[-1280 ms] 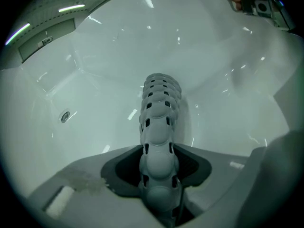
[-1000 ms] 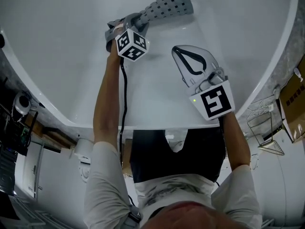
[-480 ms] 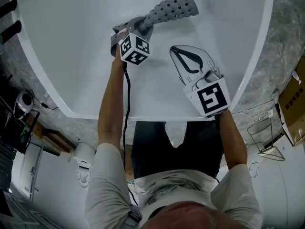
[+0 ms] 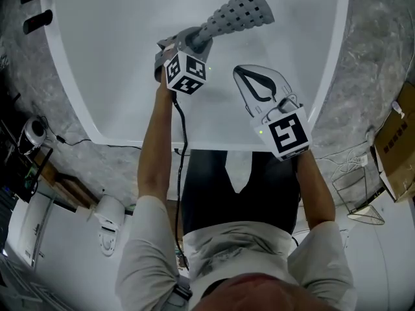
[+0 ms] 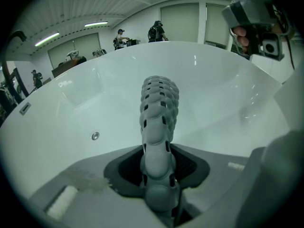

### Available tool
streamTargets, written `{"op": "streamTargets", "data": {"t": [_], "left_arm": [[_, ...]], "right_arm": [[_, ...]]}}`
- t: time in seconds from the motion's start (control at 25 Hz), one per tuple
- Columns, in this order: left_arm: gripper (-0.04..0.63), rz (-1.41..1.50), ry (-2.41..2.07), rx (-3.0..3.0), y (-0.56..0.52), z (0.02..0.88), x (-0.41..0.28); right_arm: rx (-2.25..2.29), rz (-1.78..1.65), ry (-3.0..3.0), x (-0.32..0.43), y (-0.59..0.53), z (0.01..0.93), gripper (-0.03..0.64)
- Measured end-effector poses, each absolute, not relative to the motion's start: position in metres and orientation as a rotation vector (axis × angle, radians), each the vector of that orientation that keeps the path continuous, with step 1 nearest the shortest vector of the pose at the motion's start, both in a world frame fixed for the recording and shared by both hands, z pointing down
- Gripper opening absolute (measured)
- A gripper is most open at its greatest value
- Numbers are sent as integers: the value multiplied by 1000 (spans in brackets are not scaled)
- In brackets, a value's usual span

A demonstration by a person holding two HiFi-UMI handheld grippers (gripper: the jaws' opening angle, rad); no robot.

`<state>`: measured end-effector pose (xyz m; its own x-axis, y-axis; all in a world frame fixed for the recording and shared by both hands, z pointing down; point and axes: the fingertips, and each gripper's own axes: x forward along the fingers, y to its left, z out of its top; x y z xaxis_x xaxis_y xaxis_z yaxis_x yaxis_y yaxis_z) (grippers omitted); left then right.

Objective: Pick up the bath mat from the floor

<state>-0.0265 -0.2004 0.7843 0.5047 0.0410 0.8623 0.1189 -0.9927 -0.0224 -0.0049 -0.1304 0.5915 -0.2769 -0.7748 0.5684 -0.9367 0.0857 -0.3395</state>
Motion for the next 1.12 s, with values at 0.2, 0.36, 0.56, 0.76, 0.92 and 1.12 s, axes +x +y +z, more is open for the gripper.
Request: {"op": "streamTargets", "data": {"t": [0.2,0.36,0.56,0.76,0.92,1.12], "left_arm": [[150,-1498,-87,-2677,-198,753,-27],[150,-1471,-44,-2712,-195,720,-24],[152,-1402,21,-2764,-197,668,-20],[152,-1341,54,-2774,-199,622,-22],[152,-1296,85,-2785,-203,584,-24],[152,-1236,128,-2797,-206,539,-28]], "right_arm": [[1708,939,-2139,-5,-126,568,3],[1692,906,-2154,-6,-120,544,3],[1680,847,-2173,-14,-118,507,2],[1677,799,-2185,-24,-118,471,2],[1673,767,-2195,-30,-118,443,3],[1694,738,-2200,-36,-116,410,3]]}}
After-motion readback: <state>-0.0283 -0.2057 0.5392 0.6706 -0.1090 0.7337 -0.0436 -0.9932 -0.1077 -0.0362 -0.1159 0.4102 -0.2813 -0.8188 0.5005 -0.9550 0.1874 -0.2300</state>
